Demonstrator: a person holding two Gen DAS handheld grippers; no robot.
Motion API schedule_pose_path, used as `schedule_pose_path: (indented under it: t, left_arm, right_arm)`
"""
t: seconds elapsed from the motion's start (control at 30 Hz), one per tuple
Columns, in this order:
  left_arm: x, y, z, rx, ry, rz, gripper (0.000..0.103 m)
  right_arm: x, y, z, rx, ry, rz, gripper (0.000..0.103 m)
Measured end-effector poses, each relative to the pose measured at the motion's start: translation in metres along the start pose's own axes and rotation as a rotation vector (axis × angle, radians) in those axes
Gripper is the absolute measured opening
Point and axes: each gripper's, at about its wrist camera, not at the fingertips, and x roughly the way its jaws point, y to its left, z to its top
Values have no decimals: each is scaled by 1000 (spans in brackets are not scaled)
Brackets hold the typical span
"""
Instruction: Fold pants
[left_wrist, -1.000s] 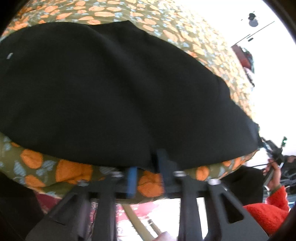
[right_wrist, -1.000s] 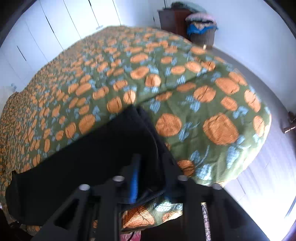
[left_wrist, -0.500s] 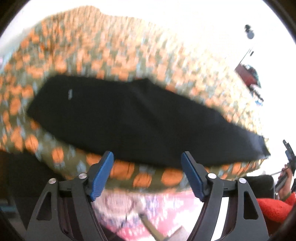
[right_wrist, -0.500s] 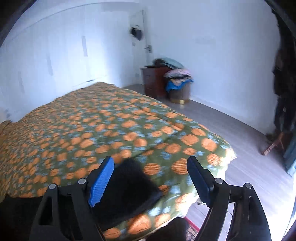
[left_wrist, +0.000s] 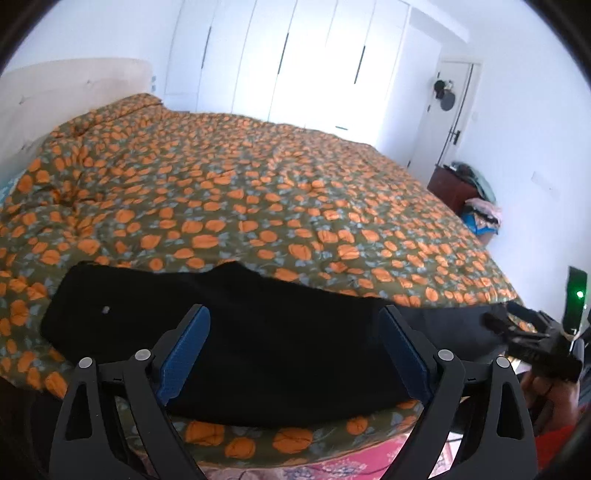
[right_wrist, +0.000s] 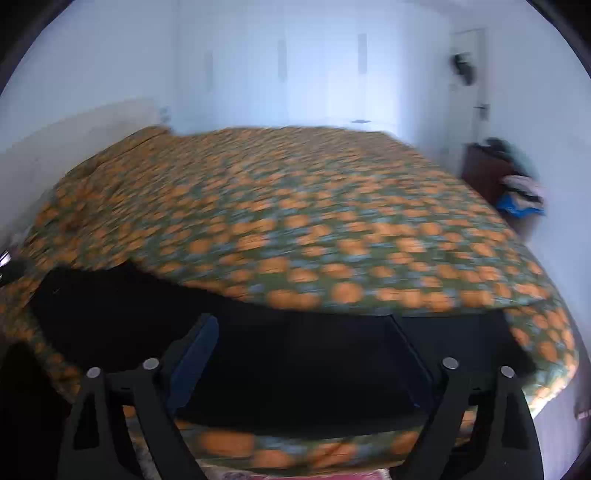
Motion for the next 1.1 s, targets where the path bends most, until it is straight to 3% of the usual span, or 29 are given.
schedule_pose_path:
  t: [0.1, 0.27, 0.5, 0.67, 0.87, 0.93, 1.03, 1.1]
  left_arm:
    - [-5, -1, -8, -10, 3, 8, 95]
    - [-11, 9, -23, -30, 17, 21, 95]
    - [-3, 25, -25, -85, 45, 46, 95]
    - [13, 31, -25, -63, 85, 46, 95]
    - [26, 35, -35, -67, 143, 66, 95]
    - [29, 34, -38, -76, 163, 73, 95]
    - [30, 34, -38, -93, 161, 82, 95]
    - [31, 33, -36, -106, 161, 91, 95]
  right_arm:
    - [5, 31, -1, -41, 28, 73, 98]
    - [3, 55, -15, -129, 18, 73, 98]
    - [9, 16, -34, -14, 95, 50, 98]
    - [15, -62, -32, 211, 138, 80, 98]
    - [-34, -247, -14, 493, 23, -100, 98]
    - [-43, -316, -18, 624, 71, -112, 98]
    - [-55, -363, -40, 785, 71, -48, 98]
    - [-50, -371, -61, 854, 84, 63, 98]
